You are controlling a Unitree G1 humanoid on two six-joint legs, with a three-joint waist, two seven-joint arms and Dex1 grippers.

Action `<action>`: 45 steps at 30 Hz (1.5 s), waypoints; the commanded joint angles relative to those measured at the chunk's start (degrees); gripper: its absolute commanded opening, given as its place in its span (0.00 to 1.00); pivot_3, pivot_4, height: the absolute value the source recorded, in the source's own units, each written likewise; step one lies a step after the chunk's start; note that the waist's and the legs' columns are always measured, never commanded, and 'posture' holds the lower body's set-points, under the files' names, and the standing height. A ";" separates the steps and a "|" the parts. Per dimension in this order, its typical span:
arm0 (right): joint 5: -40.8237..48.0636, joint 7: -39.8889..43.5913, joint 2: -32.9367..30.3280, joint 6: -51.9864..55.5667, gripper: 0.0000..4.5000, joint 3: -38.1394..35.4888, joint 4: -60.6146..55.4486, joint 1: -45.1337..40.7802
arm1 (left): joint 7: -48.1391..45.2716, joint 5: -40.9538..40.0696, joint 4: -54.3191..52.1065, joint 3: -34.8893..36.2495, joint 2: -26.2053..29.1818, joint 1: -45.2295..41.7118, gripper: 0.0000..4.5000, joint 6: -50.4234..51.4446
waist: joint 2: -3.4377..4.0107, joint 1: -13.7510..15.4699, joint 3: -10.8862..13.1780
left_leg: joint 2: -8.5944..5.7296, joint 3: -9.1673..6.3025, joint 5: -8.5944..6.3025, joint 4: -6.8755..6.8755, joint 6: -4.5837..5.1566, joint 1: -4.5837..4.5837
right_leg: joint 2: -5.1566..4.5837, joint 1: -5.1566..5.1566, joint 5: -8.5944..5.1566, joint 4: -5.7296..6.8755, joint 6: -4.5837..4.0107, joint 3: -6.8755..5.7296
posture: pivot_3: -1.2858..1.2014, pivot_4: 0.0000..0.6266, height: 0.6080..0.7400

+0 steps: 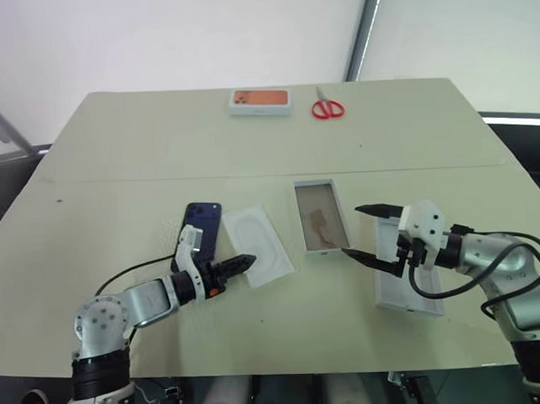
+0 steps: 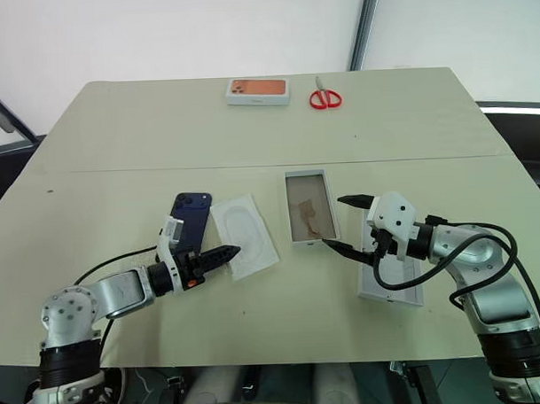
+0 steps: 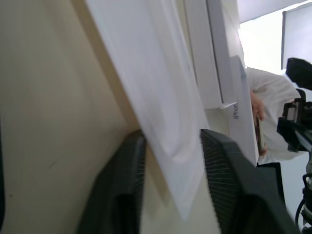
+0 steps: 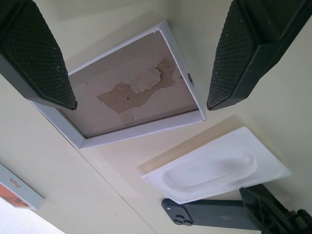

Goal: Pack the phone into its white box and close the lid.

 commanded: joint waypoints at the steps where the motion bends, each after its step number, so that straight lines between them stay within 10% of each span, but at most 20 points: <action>1: 0.23 -0.27 0.48 -1.31 1.00 -0.35 -1.50 -0.55 | 1.15 -0.85 0.65 -0.03 0.52 0.37 0.02 0.00 | 0.09 0.08 -0.05 | 0.00 0.00 0.00 0.01 0.00 0.03 | 0.00 0.03 0.00 0.01 -0.01 0.00 | 0.52 0.24 1.00; 28: -9.19 9.22 1.43 -5.97 1.00 15.34 12.05 -13.52 | -7.65 -4.29 6.54 -0.94 12.50 -12.26 0.01 1.60 | -0.13 -0.16 0.13 | 0.00 0.00 0.01 -0.11 -0.03 0.01 | 0.03 -0.08 0.02 -0.01 0.04 0.01 | 0.52 0.24 1.00; 38: -10.80 15.58 2.97 -4.77 0.01 19.85 19.88 -19.76 | -9.52 -1.20 4.30 -1.56 12.53 -12.82 0.00 -1.11 | -0.14 -0.37 0.16 | 0.01 0.01 0.03 -0.10 -0.05 -0.02 | 0.03 -0.13 0.04 0.03 0.06 0.02 | 0.52 0.24 1.00; 45: -7.06 17.25 4.30 -0.11 0.01 19.89 10.94 -17.87 | -9.62 -3.23 7.93 -0.53 12.04 -15.02 0.00 0.57 | -0.13 -0.31 0.17 | 0.01 -0.01 0.03 -0.09 -0.06 -0.05 | 0.03 -0.16 0.04 0.06 0.07 0.01 | 0.52 0.24 1.00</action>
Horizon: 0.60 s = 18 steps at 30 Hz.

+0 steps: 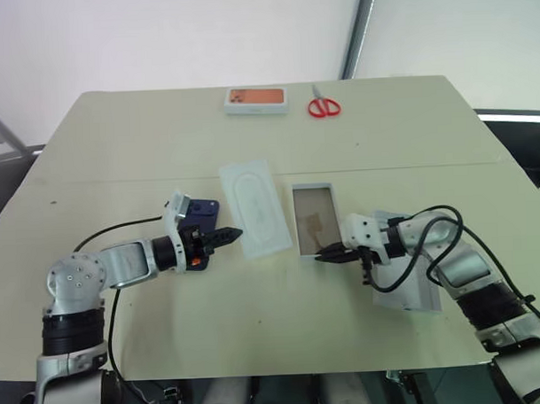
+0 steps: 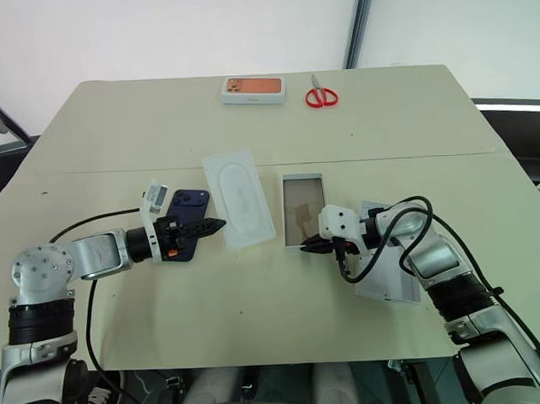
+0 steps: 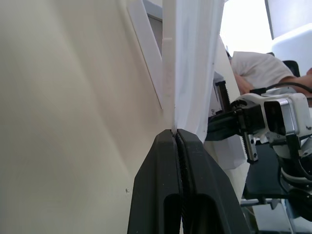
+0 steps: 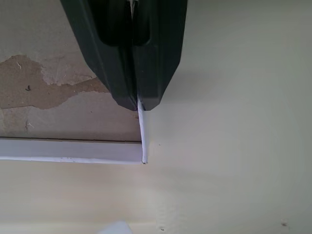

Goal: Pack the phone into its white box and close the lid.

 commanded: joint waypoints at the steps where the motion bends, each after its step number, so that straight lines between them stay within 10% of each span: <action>1: 3.22 0.13 1.07 3.00 0.01 -0.20 -8.43 1.41 | -0.33 -2.61 1.41 1.90 -0.13 -2.40 0.00 0.15 | -0.01 0.02 0.00 | 0.00 -0.02 0.00 0.00 0.00 0.00 | 0.00 -0.01 0.00 0.00 0.00 0.00 | 0.52 0.24 1.00; 13: 0.80 -8.97 6.11 9.03 0.01 2.28 -17.17 5.86 | -0.91 -2.93 3.69 0.28 -0.78 -4.32 0.00 1.33 | -0.02 0.11 0.01 | -0.01 -0.01 0.03 0.02 -0.05 -0.16 | 0.00 -0.42 0.01 0.07 0.01 0.01 | 0.52 0.24 1.00; 18: 0.58 -11.51 6.89 10.39 0.43 1.88 -20.58 7.20 | -1.27 -2.20 4.15 -0.32 -1.03 -4.66 0.00 1.51 | -0.02 0.09 0.01 | 0.00 -0.03 0.07 0.03 -0.10 -0.41 | 0.01 -0.71 0.02 0.18 0.02 0.02 | 0.52 0.24 1.00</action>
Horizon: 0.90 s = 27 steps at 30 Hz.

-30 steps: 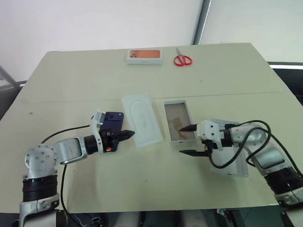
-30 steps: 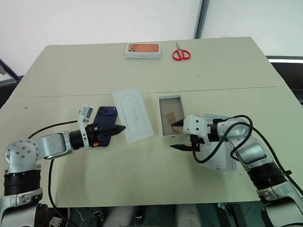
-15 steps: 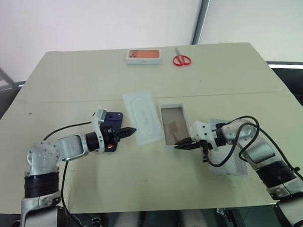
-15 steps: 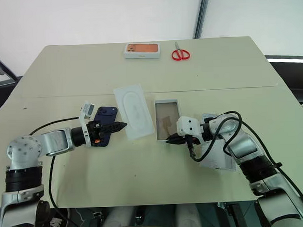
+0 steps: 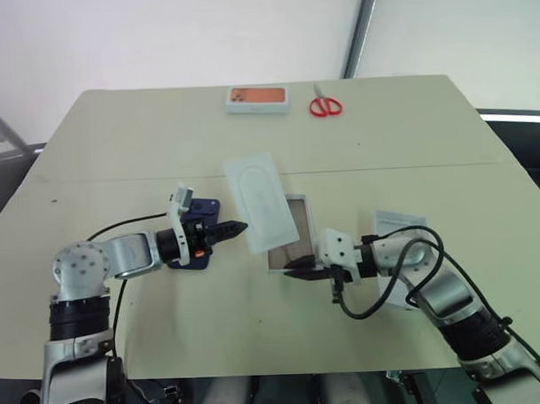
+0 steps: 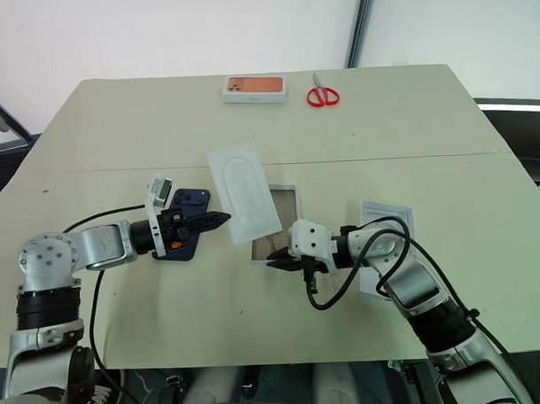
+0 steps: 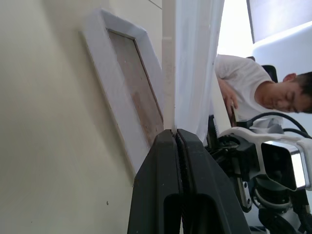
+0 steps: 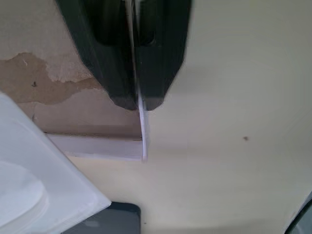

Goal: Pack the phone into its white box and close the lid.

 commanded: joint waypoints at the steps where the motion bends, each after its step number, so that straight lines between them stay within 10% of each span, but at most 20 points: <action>1: 0.60 -1.07 -0.99 -0.27 0.54 -1.40 -4.14 0.77 | -1.32 -0.04 -0.99 -0.02 0.12 -0.84 0.00 0.27 | 0.00 0.00 0.00 | 0.00 0.00 0.01 0.01 -0.01 -0.04 | 0.00 -0.04 0.01 0.01 0.00 0.01 | 0.52 0.24 1.00; 3: 1.20 -0.58 -3.37 -0.69 0.77 -3.51 -5.49 1.71 | -2.03 0.07 -1.30 -0.17 0.30 -0.60 0.00 0.23 | 0.00 0.01 0.00 | -0.01 0.00 0.01 0.02 -0.01 -0.06 | 0.00 -0.04 0.01 0.01 0.02 0.00 | 0.52 0.24 1.00; 14: 9.86 1.72 -13.11 -2.02 0.77 -20.41 -2.74 7.47 | -5.88 2.27 -2.21 -3.39 0.78 1.96 0.00 2.54 | -0.02 0.07 0.01 | 0.05 0.03 0.01 0.01 0.00 -0.09 | -0.01 0.13 0.01 0.02 0.00 0.00 | 0.52 0.24 1.00; 27: 8.42 -1.77 -10.01 -4.68 0.77 -17.57 -1.85 6.57 | -10.94 8.81 0.95 -5.75 0.21 -1.43 0.00 1.67 | -0.02 0.08 0.02 | 0.02 0.08 0.02 0.02 -0.01 -0.12 | 0.00 0.10 0.02 0.03 0.00 0.04 | 0.52 0.24 1.00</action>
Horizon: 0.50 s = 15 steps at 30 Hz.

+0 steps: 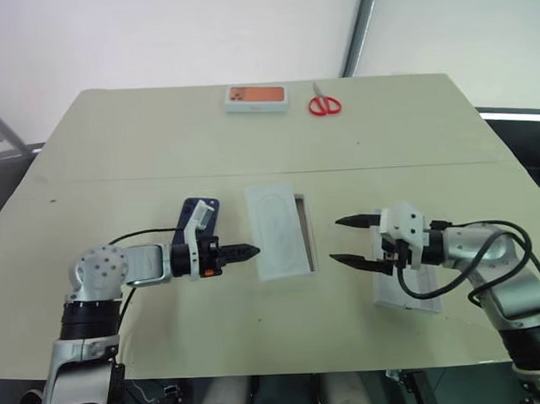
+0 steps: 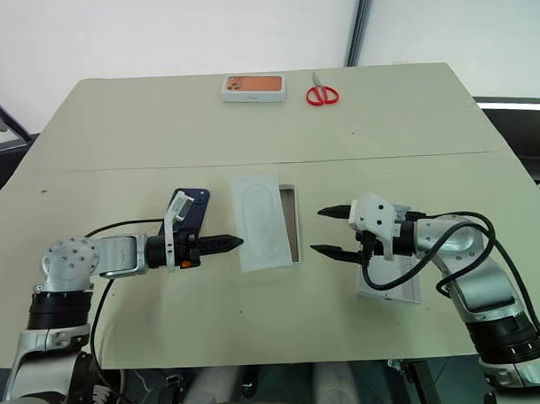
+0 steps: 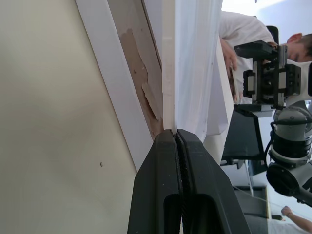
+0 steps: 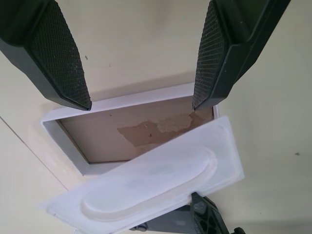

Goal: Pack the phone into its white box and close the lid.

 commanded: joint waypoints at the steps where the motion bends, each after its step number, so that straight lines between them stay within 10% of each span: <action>1: -0.86 -0.86 0.59 -2.02 0.77 0.32 -0.29 -0.14 | -1.77 1.45 0.84 0.99 -0.21 -2.14 0.00 -0.81 | 0.00 0.03 0.00 | 0.00 0.00 0.00 0.00 0.00 0.00 | 0.00 0.00 0.00 0.00 0.00 0.00 | 0.52 0.24 1.00; 15: -1.93 -3.52 2.38 -2.95 0.77 1.69 -0.27 -0.65 | -9.77 10.04 6.33 -3.52 -1.27 -8.12 0.00 -0.88 | 0.00 -0.04 0.00 | -0.02 -0.01 0.02 0.00 -0.02 0.00 | 0.04 -0.01 0.01 0.05 0.02 -0.02 | 0.52 0.24 1.00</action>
